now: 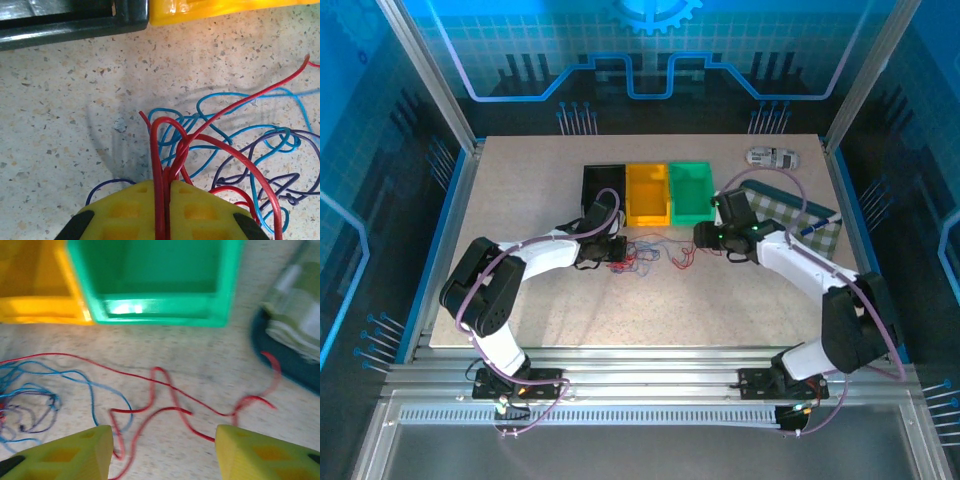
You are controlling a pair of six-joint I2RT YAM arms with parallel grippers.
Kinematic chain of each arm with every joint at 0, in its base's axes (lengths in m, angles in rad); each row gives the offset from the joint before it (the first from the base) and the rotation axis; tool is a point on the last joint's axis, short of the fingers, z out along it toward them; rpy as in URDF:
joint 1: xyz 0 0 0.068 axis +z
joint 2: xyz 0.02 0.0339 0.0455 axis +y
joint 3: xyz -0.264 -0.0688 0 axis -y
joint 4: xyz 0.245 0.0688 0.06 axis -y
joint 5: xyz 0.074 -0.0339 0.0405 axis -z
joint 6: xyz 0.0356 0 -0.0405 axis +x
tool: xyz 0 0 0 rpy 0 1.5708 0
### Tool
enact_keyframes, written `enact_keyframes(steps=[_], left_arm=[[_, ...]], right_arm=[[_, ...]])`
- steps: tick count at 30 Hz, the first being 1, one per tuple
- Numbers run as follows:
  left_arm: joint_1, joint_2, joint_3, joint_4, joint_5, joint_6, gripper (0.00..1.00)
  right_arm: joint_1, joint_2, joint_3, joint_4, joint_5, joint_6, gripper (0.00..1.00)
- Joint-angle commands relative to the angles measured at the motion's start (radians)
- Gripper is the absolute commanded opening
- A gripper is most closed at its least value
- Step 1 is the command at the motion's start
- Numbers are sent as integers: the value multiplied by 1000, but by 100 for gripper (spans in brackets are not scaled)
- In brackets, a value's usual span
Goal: Untangle the cables
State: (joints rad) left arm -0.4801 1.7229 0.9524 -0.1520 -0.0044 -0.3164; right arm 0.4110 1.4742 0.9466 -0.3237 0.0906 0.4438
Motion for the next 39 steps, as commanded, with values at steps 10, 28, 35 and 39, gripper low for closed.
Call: enact_keyframes(steps=[10,28,35,39], left_arm=[[-6,13,20,-26,-40,-38,0],[6,26,39,-176,-301,-278,0],[52,9,22,-306,-452,-473,0],[75,-28,-27,-279,-455,-538,0]], right_arm=[[96,223,64,-34,-81,74,54],[45,208,24,23,30,136,5],[-164,-66,-158,-8,71,228,6],[-307,-200,-225,-2,70,249,6]])
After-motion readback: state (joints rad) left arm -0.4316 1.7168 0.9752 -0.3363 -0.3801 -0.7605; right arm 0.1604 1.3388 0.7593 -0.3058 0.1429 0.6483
